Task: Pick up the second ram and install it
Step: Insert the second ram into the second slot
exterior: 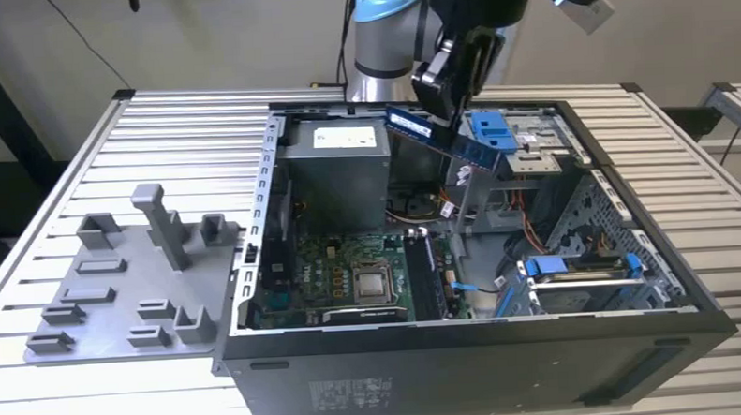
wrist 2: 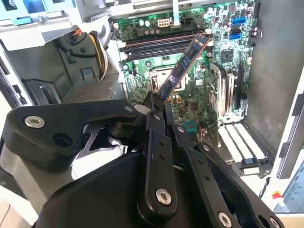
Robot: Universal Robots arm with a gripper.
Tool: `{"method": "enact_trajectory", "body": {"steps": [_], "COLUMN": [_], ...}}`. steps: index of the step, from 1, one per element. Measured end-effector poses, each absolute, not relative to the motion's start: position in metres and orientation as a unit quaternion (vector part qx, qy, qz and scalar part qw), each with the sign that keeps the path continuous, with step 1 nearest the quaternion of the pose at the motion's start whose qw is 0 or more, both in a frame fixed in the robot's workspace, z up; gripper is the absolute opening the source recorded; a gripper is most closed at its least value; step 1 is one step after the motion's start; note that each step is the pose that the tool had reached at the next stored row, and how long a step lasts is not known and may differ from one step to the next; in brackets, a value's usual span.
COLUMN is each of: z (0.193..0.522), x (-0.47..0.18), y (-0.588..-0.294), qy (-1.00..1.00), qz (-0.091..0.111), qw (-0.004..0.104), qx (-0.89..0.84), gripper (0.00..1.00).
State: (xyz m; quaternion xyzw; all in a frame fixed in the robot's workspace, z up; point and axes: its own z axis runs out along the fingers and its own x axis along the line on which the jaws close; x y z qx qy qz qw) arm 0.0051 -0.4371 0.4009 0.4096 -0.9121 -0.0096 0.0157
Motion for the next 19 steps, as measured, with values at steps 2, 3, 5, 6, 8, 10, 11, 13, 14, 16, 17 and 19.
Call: {"method": "enact_trajectory", "body": {"steps": [2, 3, 5, 6, 8, 10, 11, 13, 14, 16, 17, 19], "z": [0.4007, 0.4008, 0.4007, 0.4006, 0.4005, 0.4005, 0.4005, 0.4004, 0.4003, 0.4002, 0.4002, 0.4001], "x": [0.0051, 0.0051, 0.0051, 0.0051, 0.0051, 0.0051, 0.0051, 0.0051, 0.0051, 0.0051, 0.0051, 0.0051], "y": [-0.4374, -0.4375, -0.4377, -0.4378, -0.4379, -0.4379, -0.4380, -0.4379, -0.4380, -0.4380, -0.4380, -0.4380], "qy": [-0.915, -0.917, -0.921, -0.923, -0.928, -0.932, -0.935, -0.939, -0.942, -0.947, -0.949, -0.954], "qz": [-0.010, -0.010, -0.010, -0.010, -0.010, -0.010, -0.010, -0.011, -0.011, -0.011, -0.011, -0.011], "qw": [0.016, 0.016, 0.016, 0.015, 0.015, 0.015, 0.015, 0.015, 0.015, 0.015, 0.015, 0.015], "qx": [0.402, 0.398, 0.389, 0.384, 0.373, 0.361, 0.355, 0.342, 0.336, 0.322, 0.314, 0.300], "gripper": [0.14, 0.14, 0.14, 0.14, 0.14, 0.14, 0.14, 0.14, 0.14, 0.14, 0.14, 0.14]}}
